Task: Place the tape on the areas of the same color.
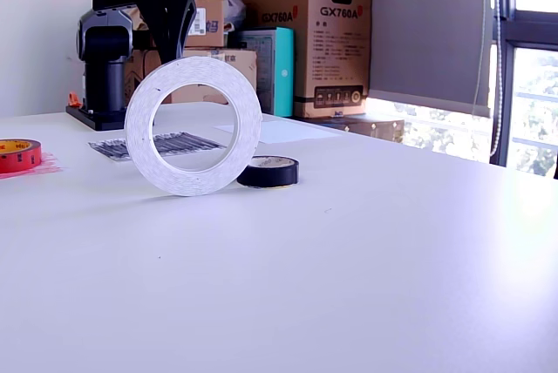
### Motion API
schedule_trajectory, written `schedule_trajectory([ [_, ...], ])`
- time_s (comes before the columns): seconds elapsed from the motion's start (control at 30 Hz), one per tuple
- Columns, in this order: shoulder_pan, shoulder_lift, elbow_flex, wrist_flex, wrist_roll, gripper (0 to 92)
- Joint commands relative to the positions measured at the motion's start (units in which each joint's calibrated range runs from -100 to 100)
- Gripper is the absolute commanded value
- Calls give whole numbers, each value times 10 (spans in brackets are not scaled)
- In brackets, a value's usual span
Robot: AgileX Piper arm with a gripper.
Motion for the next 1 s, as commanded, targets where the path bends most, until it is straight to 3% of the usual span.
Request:
schedule_trajectory([
  [0.0, -1, 2, -3, -5, 13, 0],
  [0.3, 5, 13, -6, -11, 25, 0],
  [0.73, -10, 129, -194, -2, 71, 0],
  [0.97, -7, 139, -203, 16, 68, 0],
])
